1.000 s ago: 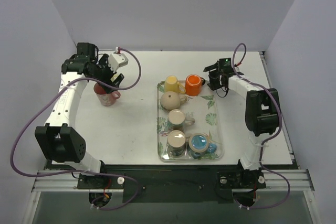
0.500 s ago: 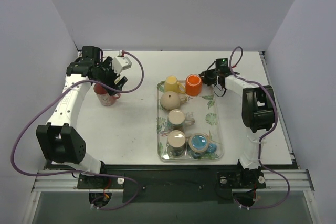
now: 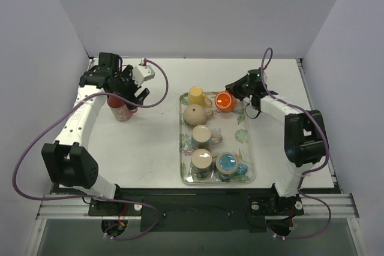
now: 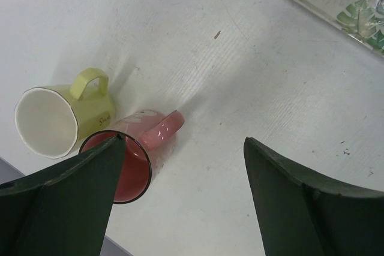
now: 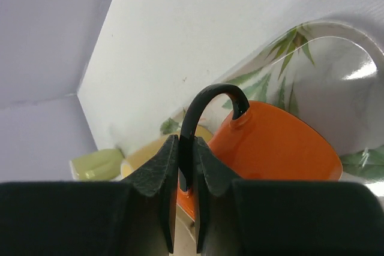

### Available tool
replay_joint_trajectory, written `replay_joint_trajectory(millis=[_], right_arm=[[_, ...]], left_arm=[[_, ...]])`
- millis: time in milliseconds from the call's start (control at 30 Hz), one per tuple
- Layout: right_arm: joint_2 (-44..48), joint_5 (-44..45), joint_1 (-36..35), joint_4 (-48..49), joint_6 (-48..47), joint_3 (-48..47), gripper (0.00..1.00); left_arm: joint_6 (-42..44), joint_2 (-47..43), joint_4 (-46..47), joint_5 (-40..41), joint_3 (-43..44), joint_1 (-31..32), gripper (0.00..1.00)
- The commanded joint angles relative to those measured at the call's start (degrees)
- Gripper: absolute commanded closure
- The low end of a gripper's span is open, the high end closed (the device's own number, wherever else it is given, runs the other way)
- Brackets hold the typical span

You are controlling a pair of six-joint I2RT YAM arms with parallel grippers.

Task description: Turn the mug right side up

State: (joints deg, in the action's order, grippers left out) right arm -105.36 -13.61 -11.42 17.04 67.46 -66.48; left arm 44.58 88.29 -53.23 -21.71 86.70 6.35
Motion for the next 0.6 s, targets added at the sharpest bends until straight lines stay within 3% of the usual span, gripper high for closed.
replay_joint_trajectory(millis=[0,167,400,567], right_arm=[[7.2,3.7,-3.7,10.9,-17.0,6.8,1.00],[9.9,1.7,-4.6,25.9,-21.3,14.7,1.00],[15.9,-2.7,-6.4,27.3,-37.9,16.6,1.00],[19.0,-7.0,-6.4,40.4,-43.1,21.6,1.00]], left_arm=[[-0.7,-2.7,1.9,-1.8,0.6,0.7,0.09],[-1.2,-2.9,1.3,-3.0,0.9,1.1,0.09],[-2.2,-3.0,-2.4,-9.0,3.2,1.2,0.09],[-3.2,-3.5,-3.2,-9.7,4.4,1.6,0.09]])
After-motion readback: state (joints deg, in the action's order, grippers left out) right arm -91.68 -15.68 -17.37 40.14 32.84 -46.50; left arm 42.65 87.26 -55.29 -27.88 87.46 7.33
